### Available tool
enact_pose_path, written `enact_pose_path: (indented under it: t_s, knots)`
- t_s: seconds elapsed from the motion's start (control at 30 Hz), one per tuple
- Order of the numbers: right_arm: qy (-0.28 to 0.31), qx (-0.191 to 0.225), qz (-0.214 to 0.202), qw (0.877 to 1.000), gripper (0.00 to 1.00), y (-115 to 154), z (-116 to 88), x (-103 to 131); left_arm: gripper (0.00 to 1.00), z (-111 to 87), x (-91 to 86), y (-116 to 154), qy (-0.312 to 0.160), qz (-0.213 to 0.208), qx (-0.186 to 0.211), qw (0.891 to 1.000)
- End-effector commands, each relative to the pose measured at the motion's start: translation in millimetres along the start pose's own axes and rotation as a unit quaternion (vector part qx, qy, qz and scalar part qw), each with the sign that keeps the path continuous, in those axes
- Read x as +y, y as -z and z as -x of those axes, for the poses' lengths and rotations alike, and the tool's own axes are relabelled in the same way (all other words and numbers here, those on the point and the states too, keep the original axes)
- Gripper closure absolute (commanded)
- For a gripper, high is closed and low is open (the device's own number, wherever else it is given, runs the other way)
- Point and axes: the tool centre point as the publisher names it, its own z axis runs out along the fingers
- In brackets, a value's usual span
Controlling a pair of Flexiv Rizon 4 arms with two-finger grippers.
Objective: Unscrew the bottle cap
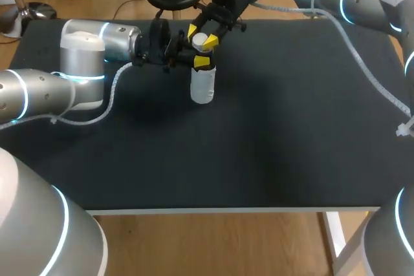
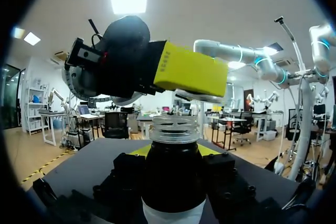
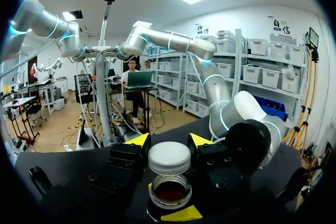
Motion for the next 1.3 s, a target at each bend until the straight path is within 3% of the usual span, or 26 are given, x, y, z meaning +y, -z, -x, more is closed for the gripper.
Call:
enact_pose_path:
  t_s: [0.03, 0.13, 0.27, 0.4, 0.53, 0.6, 0.83, 1.0, 1.3]
  knots:
    - [0.002, 0.178, 0.009, 0.984, 1.00, 11.2, 7.9, -4.7, 1.00, 2.4, 1.8, -0.1, -0.001, -0.002, 0.003, 1.000]
    - [0.002, 0.145, 0.004, 0.989, 1.00, 28.2, 7.3, -0.7, 1.00, 2.4, 1.8, -0.1, -0.001, -0.002, 0.003, 1.000]
    - [-0.011, 0.071, 0.015, 0.997, 1.00, 60.8, -6.1, -9.2, 1.00, 2.4, 1.8, -0.1, -0.001, -0.002, 0.003, 1.000]
    - [-0.042, -0.013, 0.025, 0.999, 1.00, 92.1, -26.5, -31.4, 1.00, 2.4, 1.8, -0.1, -0.001, -0.002, 0.003, 1.000]
    - [-0.072, -0.094, 0.030, 0.992, 1.00, 114.5, -51.5, -58.9, 1.00, 2.4, 1.8, -0.1, -0.001, -0.002, 0.003, 1.000]
    - [-0.095, -0.143, 0.026, 0.985, 1.00, 123.1, -62.8, -75.4, 1.00, 2.4, 1.8, -0.1, -0.001, -0.002, 0.003, 1.000]
    - [-0.161, -0.245, 0.032, 0.955, 1.00, 139.3, -89.5, -128.4, 1.00, 2.4, 1.8, -0.1, -0.001, -0.002, 0.003, 1.000]
    - [-0.203, -0.328, 0.042, 0.922, 1.00, 148.2, -98.4, -162.5, 1.00, 2.4, 1.8, -0.1, -0.001, -0.002, 0.003, 1.000]
    - [-0.252, -0.414, 0.042, 0.874, 1.00, 151.4, -106.1, -201.3, 1.00, 2.4, 1.8, -0.1, -0.001, -0.002, 0.003, 1.000]
